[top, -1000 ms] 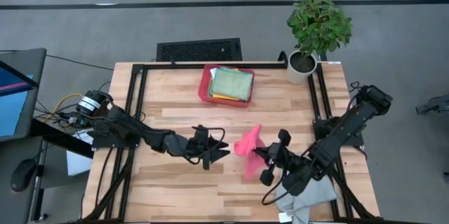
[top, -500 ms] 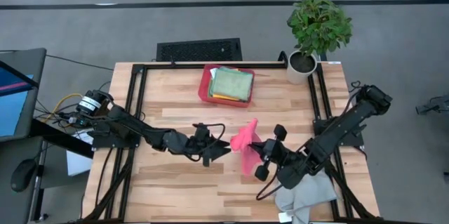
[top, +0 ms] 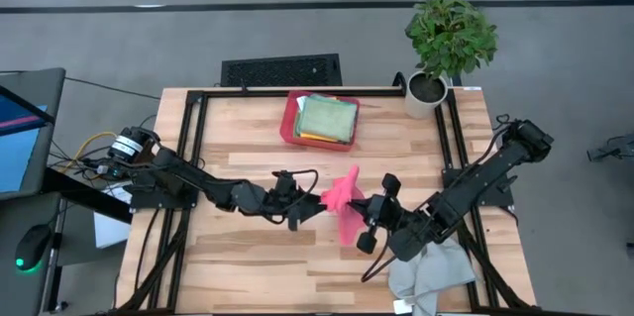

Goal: Fold microfiber towels
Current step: Fold the pink microfiber cloth

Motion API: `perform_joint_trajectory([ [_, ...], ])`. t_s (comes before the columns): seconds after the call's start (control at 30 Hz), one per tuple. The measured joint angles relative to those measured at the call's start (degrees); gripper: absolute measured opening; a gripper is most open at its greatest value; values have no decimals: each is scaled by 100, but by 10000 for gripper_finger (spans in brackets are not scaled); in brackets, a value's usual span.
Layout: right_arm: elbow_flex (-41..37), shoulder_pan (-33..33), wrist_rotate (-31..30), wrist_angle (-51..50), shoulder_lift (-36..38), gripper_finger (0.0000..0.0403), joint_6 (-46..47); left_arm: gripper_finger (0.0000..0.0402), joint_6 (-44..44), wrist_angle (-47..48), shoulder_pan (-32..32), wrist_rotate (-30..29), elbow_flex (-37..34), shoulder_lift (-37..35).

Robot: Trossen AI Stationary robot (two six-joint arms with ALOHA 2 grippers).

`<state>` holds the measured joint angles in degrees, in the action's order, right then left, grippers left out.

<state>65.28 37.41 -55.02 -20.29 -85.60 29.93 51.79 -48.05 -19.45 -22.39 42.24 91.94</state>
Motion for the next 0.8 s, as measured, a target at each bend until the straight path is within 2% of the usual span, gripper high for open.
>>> perform_joint_trajectory([
  [0.33, 0, -37, -24, 2, 0, 23, -2, 213, 4, -189, 20, 117, 5, 1],
  [0.8, 0, -70, -37, 270, 0, 23, -183, 156, 63, -32, 55, 68, 7, 2],
])
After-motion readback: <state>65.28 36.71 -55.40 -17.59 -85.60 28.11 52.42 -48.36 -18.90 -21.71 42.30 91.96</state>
